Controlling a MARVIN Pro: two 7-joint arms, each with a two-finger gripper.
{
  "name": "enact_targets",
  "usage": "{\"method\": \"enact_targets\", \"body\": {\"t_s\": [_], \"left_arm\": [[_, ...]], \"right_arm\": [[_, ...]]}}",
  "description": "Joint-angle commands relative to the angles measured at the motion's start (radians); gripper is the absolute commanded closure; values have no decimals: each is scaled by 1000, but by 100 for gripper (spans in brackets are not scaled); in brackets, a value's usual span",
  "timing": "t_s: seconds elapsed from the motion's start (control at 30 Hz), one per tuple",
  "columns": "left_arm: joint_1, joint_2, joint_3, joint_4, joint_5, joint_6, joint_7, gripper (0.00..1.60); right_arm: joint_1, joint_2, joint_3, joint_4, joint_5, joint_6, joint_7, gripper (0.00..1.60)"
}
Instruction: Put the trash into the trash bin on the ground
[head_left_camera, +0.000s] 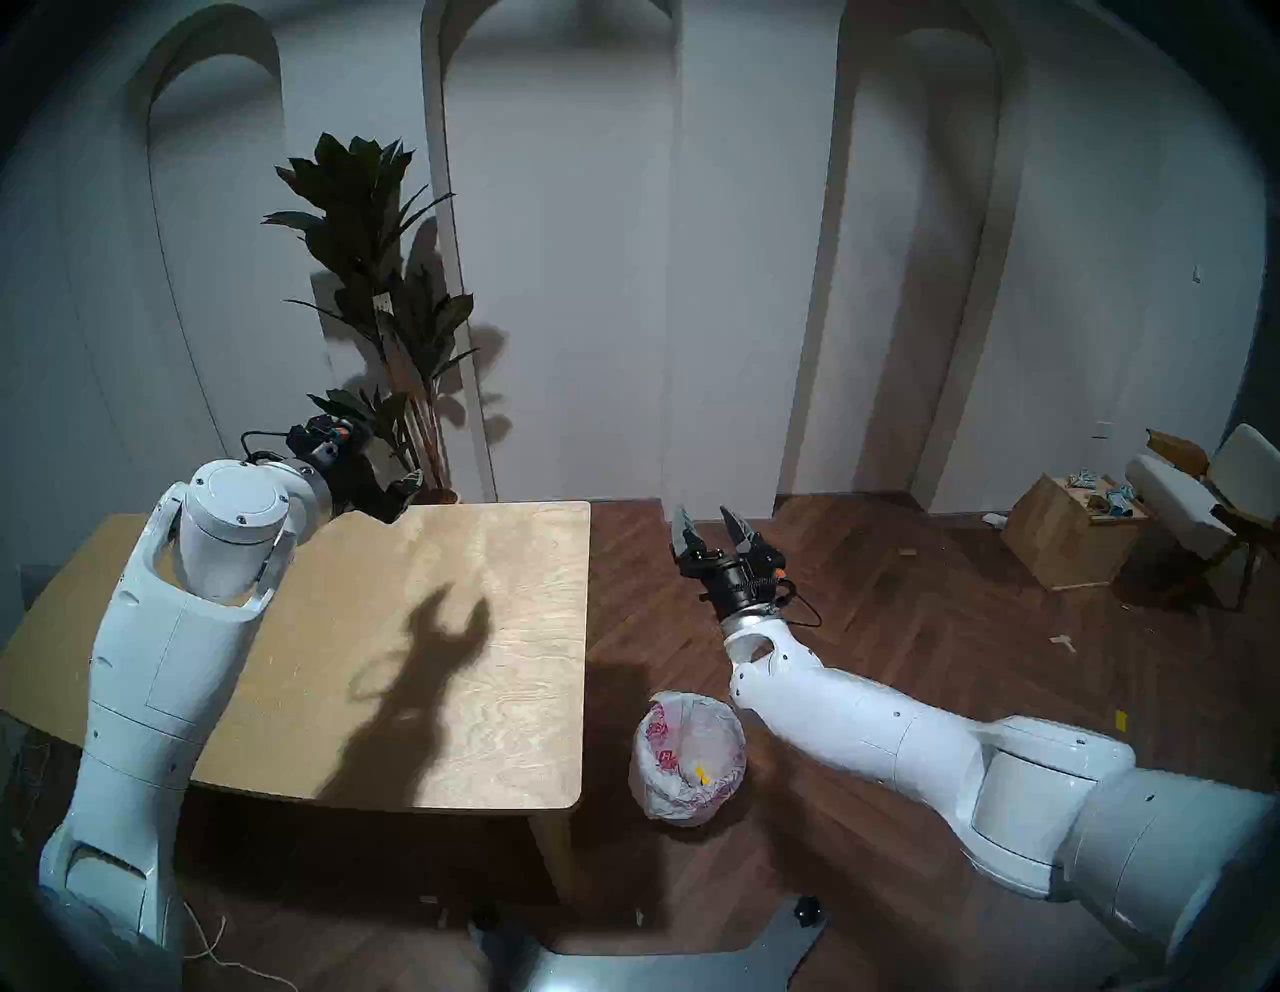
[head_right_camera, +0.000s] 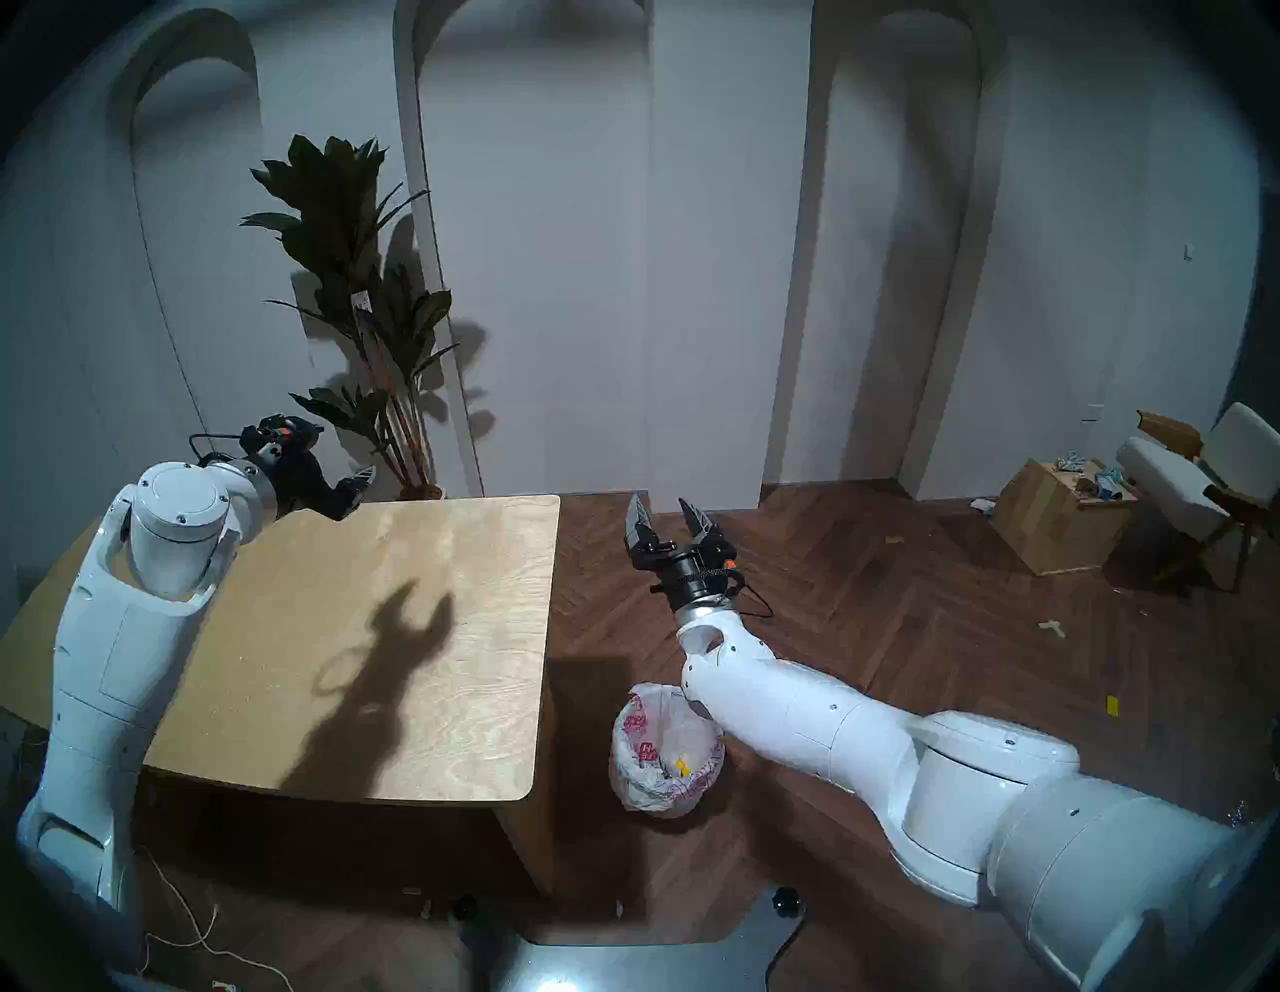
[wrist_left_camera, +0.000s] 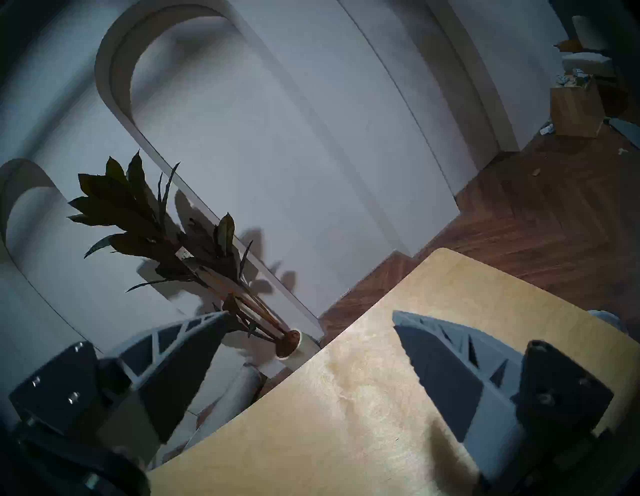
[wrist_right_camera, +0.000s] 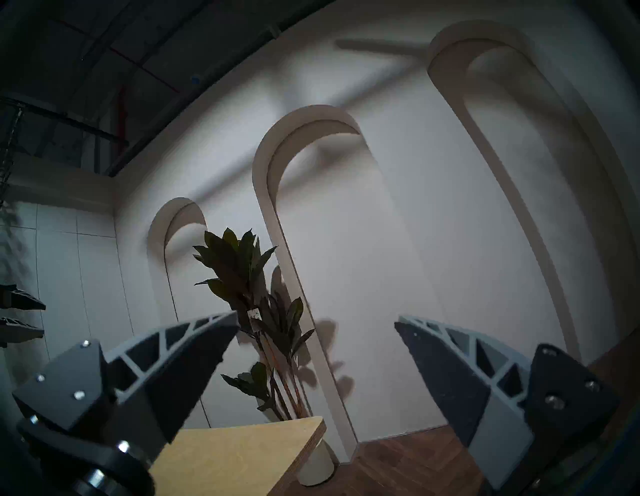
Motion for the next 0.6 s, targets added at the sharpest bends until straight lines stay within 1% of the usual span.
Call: {"method": "enact_targets", "body": {"t_s": [0.0, 0.57], "left_arm": [[-64, -13, 3, 13, 6, -5, 19, 0], [-131, -62, 44, 94, 27, -8, 56, 0]], "right_arm": [[-8, 7, 6, -39, 1, -9, 8, 0], [-43, 38, 7, -103, -1, -9, 23, 0]]}}
